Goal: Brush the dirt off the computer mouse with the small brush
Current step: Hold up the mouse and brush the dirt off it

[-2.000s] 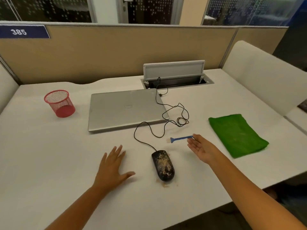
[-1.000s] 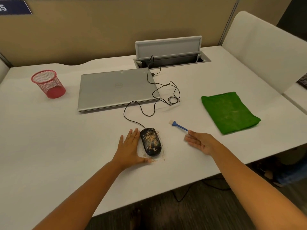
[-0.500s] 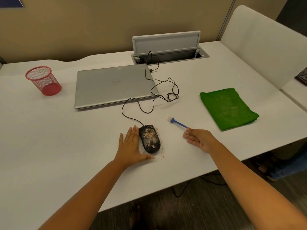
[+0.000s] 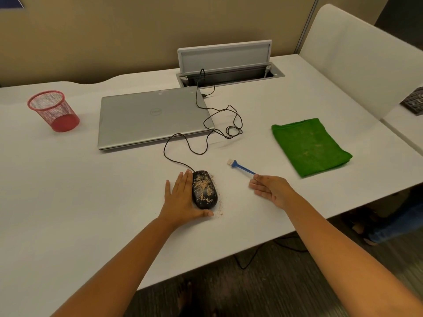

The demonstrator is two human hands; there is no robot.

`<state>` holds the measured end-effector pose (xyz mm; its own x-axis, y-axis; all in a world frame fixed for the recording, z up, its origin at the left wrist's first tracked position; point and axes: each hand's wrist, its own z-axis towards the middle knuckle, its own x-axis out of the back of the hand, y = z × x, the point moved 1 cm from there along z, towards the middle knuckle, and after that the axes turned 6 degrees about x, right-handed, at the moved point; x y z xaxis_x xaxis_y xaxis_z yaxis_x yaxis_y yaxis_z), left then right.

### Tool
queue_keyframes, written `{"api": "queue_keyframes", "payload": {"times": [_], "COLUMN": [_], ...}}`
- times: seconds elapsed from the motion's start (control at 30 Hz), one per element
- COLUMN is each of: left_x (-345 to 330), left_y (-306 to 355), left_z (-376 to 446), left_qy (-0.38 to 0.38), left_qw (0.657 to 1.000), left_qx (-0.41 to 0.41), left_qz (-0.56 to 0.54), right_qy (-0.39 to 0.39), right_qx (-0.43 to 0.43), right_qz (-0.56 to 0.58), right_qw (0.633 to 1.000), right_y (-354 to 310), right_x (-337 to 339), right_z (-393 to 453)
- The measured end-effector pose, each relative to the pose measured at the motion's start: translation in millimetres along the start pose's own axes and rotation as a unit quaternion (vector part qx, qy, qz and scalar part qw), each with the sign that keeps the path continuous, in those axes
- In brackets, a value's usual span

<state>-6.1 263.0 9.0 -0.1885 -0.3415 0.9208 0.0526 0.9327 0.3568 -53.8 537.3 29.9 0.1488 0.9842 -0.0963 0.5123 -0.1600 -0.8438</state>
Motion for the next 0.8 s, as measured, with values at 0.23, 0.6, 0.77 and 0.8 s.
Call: {"api": "queue_keyframes", "payload": {"times": [0.23, 0.6, 0.77, 0.8], "left_x": [0.7, 7.8, 20.4, 23.4], "left_y": [3.2, 2.6, -3.0, -4.3], "left_z": [0.6, -10.8, -33.2, -39.1], "left_qy": [0.019, 0.065, 0.118, 0.125], "left_qw": [0.999, 0.996, 0.991, 0.99], "left_qx": [0.006, -0.004, 0.004, 0.006], "left_qz": [-0.031, -0.053, -0.065, -0.067], "right_qy": [-0.002, 0.005, 0.001, -0.004], "right_qx": [-0.003, -0.006, -0.031, -0.03], "right_qz": [-0.002, 0.08, 0.125, 0.126], "right_qw": [1.0, 0.997, 0.992, 0.992], "right_y": [-1.3, -2.1, 3.5, 3.3], "right_x": [-0.6, 0.7, -1.2, -2.7], "right_z": [-1.6, -9.4, -26.0, -30.2]}}
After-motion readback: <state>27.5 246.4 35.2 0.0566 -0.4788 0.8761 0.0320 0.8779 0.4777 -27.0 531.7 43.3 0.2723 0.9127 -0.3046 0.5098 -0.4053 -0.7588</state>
